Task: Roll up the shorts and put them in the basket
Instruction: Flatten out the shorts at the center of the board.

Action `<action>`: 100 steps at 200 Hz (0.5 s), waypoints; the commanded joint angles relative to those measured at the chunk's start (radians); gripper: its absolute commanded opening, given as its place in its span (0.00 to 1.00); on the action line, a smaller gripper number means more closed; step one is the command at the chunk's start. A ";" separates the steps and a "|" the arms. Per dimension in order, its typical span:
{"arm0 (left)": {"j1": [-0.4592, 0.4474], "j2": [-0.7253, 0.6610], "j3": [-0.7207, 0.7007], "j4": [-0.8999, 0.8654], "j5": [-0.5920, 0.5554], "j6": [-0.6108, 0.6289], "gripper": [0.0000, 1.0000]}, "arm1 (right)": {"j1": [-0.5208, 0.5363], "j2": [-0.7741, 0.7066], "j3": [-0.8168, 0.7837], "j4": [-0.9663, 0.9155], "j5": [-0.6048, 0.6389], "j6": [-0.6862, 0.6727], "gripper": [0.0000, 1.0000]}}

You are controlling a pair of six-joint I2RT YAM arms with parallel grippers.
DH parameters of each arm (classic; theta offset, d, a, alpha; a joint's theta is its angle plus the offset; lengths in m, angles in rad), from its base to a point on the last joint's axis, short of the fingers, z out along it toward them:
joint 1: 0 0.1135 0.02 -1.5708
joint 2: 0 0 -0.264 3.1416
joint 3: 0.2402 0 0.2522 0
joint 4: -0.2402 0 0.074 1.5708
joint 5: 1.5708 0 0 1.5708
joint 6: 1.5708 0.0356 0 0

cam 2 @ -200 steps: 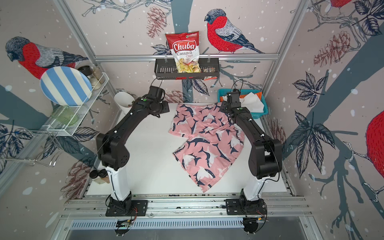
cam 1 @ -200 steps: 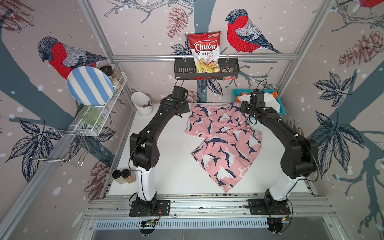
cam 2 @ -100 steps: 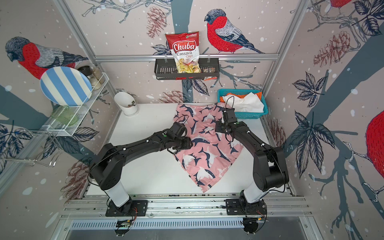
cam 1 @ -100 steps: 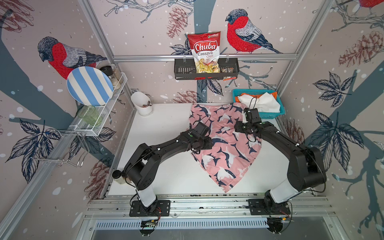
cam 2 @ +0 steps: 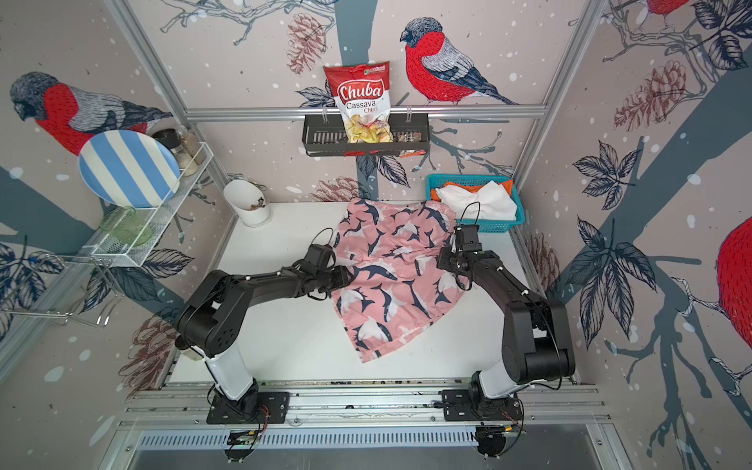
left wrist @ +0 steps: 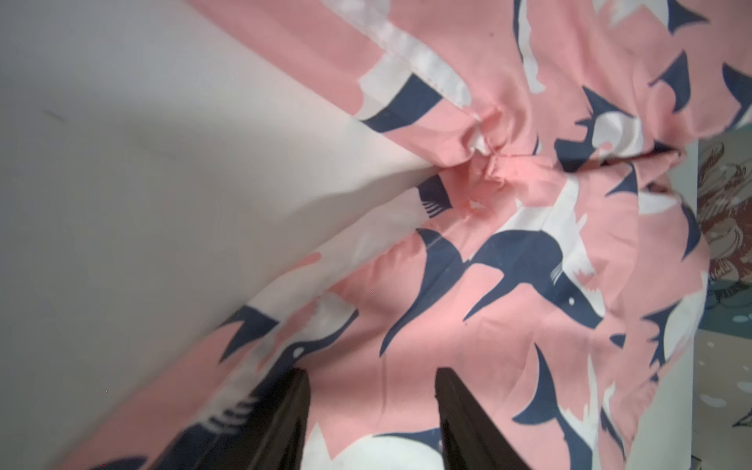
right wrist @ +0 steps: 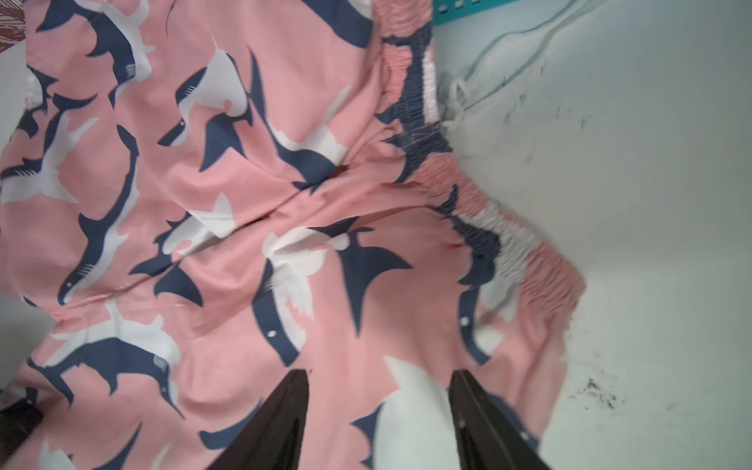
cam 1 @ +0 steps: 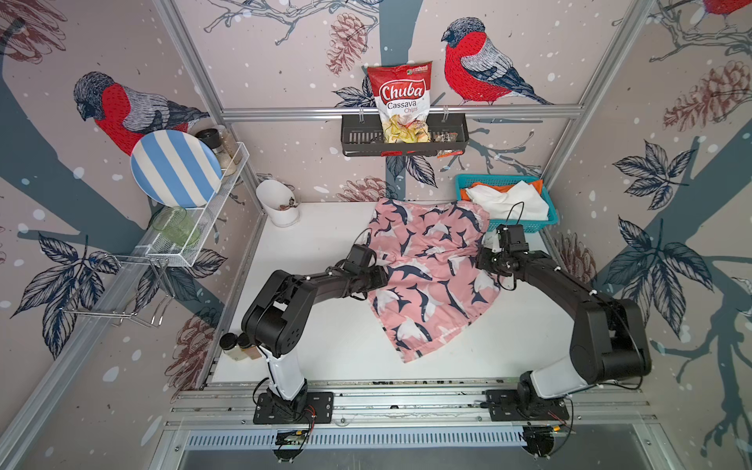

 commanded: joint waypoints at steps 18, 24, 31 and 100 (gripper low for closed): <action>0.181 0.029 0.020 -0.230 -0.069 0.120 0.56 | -0.023 -0.022 -0.059 0.049 -0.105 0.030 0.60; 0.205 0.030 0.030 -0.234 -0.070 0.127 0.56 | -0.024 -0.024 -0.070 0.053 -0.110 0.030 0.60; 0.234 0.033 0.045 -0.240 -0.073 0.132 0.56 | -0.025 -0.027 -0.081 0.061 -0.124 0.030 0.60; 0.292 -0.018 0.189 -0.317 -0.109 0.112 0.56 | 0.025 0.058 -0.128 0.121 -0.334 0.050 0.59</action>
